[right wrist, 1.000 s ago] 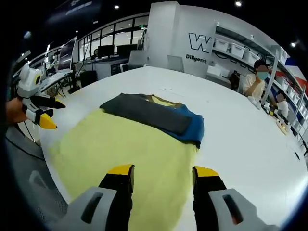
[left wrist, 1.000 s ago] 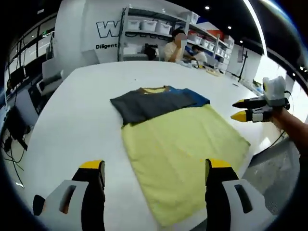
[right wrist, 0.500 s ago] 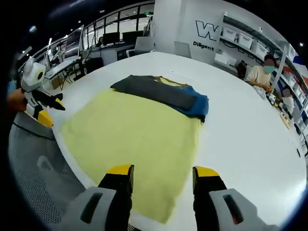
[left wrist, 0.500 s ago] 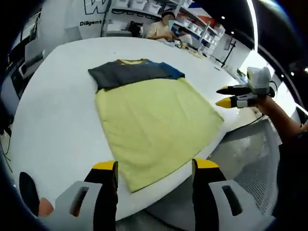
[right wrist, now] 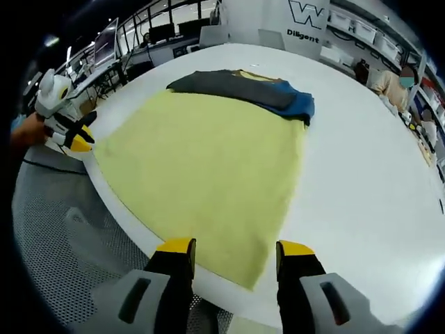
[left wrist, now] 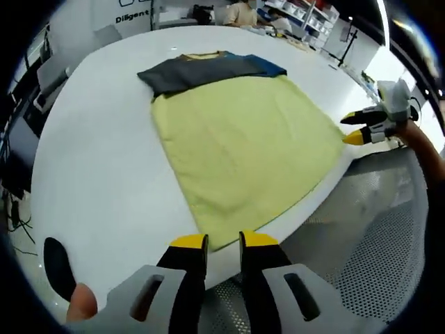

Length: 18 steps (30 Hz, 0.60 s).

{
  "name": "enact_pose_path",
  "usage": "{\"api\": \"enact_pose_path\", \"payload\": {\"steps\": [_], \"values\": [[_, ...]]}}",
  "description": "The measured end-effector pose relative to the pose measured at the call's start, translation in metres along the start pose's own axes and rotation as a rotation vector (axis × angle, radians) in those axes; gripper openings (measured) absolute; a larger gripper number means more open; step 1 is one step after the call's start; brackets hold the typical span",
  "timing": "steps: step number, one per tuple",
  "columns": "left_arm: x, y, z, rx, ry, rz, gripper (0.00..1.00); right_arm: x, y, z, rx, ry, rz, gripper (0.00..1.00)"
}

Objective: Fold the garment on the visible template until the final outline fits inside the template.

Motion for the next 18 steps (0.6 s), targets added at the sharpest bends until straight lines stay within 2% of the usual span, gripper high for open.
{"api": "enact_pose_path", "payload": {"steps": [3,7,18], "values": [[0.000,-0.002,-0.002,0.012,-0.002,0.001,0.17,-0.003,-0.001,0.001,0.002,-0.008,-0.012,0.45],[-0.004,-0.005,-0.005,0.029,-0.001,-0.042,0.18,-0.007,-0.001,0.002,0.002,-0.021,-0.025,0.45],[-0.007,-0.011,-0.011,0.015,0.007,-0.080,0.15,-0.022,-0.001,0.010,-0.007,-0.086,-0.048,0.45]]}}
Point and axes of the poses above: the point that each gripper's makers call its tool centre point, and the gripper's own axes: y roughly backward along the fingers, z roughly to its right, x roughly out of its top, the point moved 7 cm from there along y, roughly backward along the fingers, and after that the axes turned 6 degrees about -x, right-handed, at the moved point
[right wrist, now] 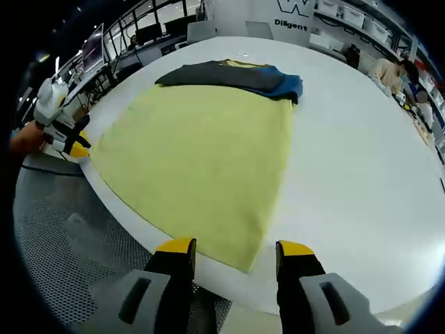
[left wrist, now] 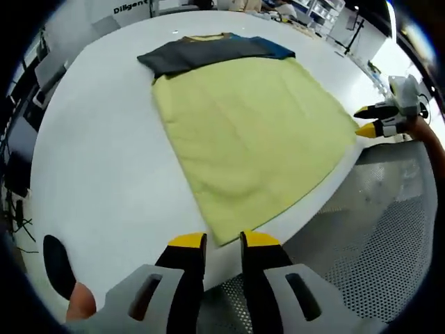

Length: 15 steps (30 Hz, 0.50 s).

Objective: Fold the garment on the visible template until the final outline fits inside the template.

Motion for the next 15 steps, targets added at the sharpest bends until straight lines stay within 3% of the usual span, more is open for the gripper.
{"api": "enact_pose_path", "payload": {"steps": [15], "values": [[0.0010,-0.0020,-0.0017,-0.018,0.014,0.008,0.12,-0.0087,-0.0006,0.0035,0.005,-0.094,-0.038,0.30]]}}
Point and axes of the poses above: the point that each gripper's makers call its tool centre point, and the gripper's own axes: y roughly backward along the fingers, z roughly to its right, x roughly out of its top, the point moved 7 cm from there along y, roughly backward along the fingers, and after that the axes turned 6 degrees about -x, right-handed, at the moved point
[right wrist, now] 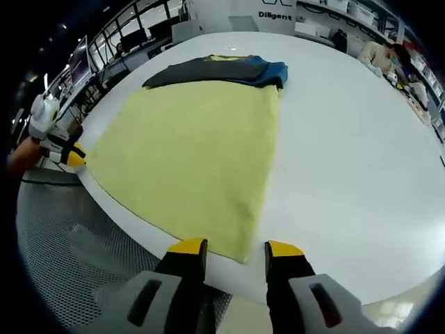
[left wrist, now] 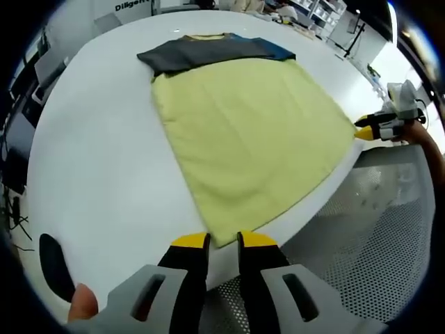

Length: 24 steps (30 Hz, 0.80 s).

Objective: Fold the garment on the visible template until the final outline fits inside the template.

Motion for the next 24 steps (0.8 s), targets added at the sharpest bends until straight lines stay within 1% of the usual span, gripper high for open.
{"api": "enact_pose_path", "payload": {"steps": [6,12,20,24], "values": [[0.0005,-0.0003,-0.0006,-0.001,-0.002,0.001,0.12,-0.0008,0.0010,-0.0013,0.002,-0.010,-0.004,0.26],[0.0001,-0.0016,-0.0024,-0.001,-0.008,-0.006,0.11,-0.0021,0.0017,-0.0030,0.004,-0.014,-0.017,0.15],[-0.0006,-0.0008,0.0019,0.006,-0.020,-0.015,0.10,-0.0036,0.0015,-0.0050,0.012,-0.019,-0.029,0.07],[-0.0002,-0.0011,0.0019,0.006,-0.017,-0.016,0.09,-0.0036,0.0012,-0.0061,0.017,-0.002,-0.036,0.02]]}}
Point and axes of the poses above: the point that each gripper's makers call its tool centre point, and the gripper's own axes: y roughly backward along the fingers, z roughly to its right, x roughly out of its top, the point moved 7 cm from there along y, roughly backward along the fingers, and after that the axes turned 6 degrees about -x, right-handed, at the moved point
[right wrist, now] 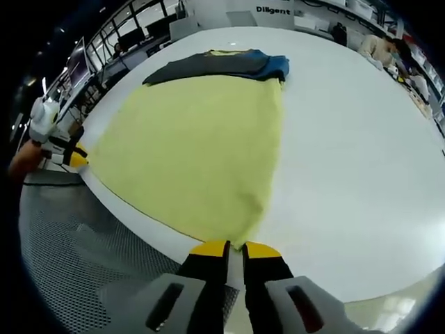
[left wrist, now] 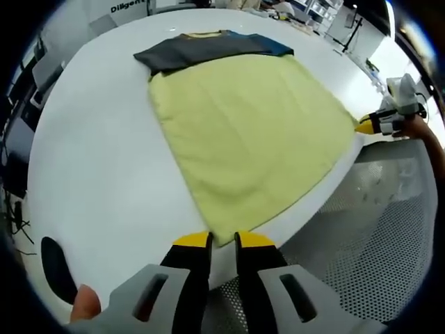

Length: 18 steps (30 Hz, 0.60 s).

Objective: Fold the garment on the visible template until the final outline fits inside the template.

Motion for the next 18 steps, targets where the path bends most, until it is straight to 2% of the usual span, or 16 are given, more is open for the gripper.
{"api": "enact_pose_path", "payload": {"steps": [10,18], "values": [[0.0004,-0.0013,-0.0019,-0.004,0.022,0.007,0.00,-0.0007,-0.0008,-0.0002,0.004,0.020,-0.006,0.00],[0.0002,-0.0017,-0.0010,-0.007,-0.013,0.008,0.00,-0.0011,-0.0004,-0.0002,0.003,0.022,-0.007,0.00]]}}
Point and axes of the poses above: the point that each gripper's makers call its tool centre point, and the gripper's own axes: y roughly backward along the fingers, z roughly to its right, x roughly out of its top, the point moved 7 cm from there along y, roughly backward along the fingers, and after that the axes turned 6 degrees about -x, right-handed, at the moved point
